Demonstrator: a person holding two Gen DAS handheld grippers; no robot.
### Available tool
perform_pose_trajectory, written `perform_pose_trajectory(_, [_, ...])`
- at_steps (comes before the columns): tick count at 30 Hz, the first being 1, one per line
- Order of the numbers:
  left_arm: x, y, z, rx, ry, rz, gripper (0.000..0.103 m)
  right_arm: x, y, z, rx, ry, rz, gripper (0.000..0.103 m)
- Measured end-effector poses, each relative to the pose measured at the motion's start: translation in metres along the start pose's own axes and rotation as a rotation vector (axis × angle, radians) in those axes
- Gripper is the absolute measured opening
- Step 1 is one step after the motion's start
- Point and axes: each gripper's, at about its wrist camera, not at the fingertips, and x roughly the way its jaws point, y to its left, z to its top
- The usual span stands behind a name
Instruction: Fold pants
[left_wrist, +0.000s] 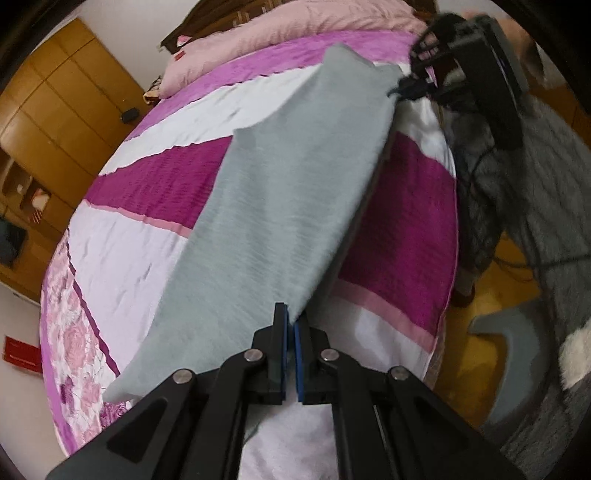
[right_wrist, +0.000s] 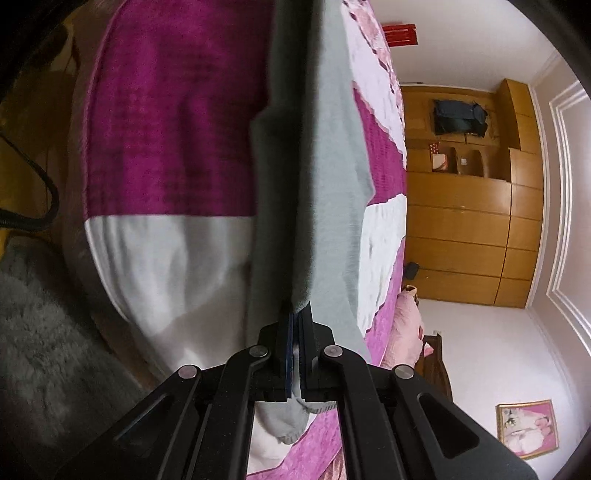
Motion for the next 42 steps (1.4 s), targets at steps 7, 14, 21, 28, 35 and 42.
perform_pose_trajectory(7, [0.028, -0.011, -0.005, 0.041, 0.06, -0.001, 0.003, 0.017, 0.013, 0.01, -0.058, 0.008, -0.013, 0.001])
perform_pose_trajectory(14, [0.03, -0.004, -0.007, -0.099, 0.052, -0.021, 0.008, 0.013, 0.0, 0.009, 0.083, -0.024, 0.029, 0.009])
perform_pose_trajectory(21, [0.02, 0.007, -0.012, -0.23, 0.005, -0.06, 0.026, -0.003, -0.106, -0.072, 0.92, -0.159, 0.379, 0.035])
perform_pose_trajectory(28, [0.024, 0.01, 0.0, -0.249, -0.029, -0.042, 0.026, 0.082, -0.121, -0.205, 1.471, 0.056, 0.511, 0.036])
perform_pose_trajectory(35, [0.016, 0.015, 0.007, -0.267, -0.046, -0.057, 0.025, 0.121, -0.09, -0.23, 1.561, 0.122, 0.626, 0.036])
perform_pose_trajectory(42, [0.011, 0.019, 0.011, -0.275, -0.053, -0.064, 0.025, 0.116, -0.09, -0.216, 1.452, 0.054, 0.507, 0.036])
